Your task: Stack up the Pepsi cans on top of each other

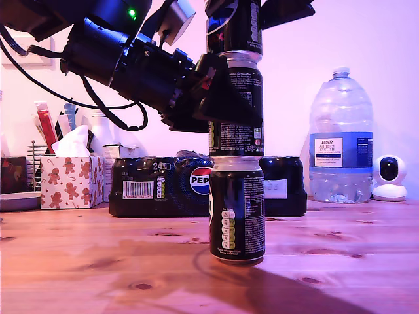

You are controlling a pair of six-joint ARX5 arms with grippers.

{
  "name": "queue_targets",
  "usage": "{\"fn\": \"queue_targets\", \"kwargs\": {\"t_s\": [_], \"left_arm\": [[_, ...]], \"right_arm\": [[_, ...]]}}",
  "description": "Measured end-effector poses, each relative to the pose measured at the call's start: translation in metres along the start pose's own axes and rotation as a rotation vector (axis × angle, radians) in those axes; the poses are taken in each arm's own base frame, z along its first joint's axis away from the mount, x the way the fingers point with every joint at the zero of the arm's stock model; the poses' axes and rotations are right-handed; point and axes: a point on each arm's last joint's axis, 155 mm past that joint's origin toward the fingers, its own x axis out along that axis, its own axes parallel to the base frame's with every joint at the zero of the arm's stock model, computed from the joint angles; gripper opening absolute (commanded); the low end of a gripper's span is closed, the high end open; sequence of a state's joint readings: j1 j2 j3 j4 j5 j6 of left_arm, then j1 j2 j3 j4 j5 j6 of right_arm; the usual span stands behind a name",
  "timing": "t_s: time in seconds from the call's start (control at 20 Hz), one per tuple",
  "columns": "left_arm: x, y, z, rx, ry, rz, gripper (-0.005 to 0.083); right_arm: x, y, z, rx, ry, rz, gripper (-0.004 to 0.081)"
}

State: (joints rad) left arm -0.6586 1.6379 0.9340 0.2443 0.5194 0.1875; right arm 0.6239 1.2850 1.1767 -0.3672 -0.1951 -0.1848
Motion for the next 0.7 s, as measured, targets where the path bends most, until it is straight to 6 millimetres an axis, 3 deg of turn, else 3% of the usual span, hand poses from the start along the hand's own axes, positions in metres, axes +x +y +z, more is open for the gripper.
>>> {"fn": "queue_targets", "kwargs": {"t_s": [0.25,0.7], "left_arm": [[0.000,0.000,0.000,0.000,0.000,0.000,0.0642],[0.000,0.004,-0.001,0.000,0.004,0.024,0.0645]], "right_arm": [[-0.003,0.000,0.002,-0.001,-0.007,-0.001,0.0688],[-0.026,0.000,0.007,-0.004,-0.020,-0.026,0.0689]]}}
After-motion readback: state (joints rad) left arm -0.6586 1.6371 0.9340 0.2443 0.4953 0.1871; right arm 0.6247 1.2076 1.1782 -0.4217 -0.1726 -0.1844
